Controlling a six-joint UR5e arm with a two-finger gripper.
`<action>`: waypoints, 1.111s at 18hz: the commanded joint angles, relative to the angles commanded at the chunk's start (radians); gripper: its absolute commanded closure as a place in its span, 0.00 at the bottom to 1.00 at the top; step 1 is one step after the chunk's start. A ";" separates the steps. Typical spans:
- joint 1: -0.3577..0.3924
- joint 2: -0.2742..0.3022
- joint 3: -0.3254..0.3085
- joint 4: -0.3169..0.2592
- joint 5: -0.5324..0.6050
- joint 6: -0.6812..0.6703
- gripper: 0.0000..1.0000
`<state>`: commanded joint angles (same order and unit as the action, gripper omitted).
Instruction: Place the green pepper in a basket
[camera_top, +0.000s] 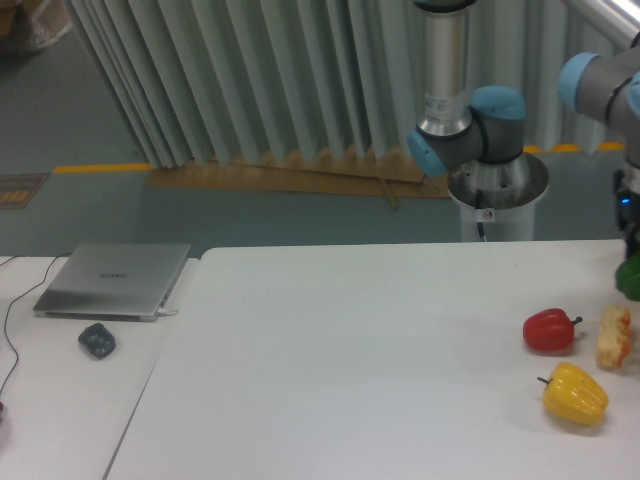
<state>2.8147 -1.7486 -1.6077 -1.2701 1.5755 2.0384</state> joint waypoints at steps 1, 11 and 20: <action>0.020 -0.011 0.012 0.000 -0.003 0.025 0.52; 0.147 -0.107 0.077 0.035 -0.031 0.247 0.53; 0.175 -0.166 0.074 0.077 -0.031 0.362 0.52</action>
<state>2.9897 -1.9144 -1.5340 -1.1935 1.5447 2.4005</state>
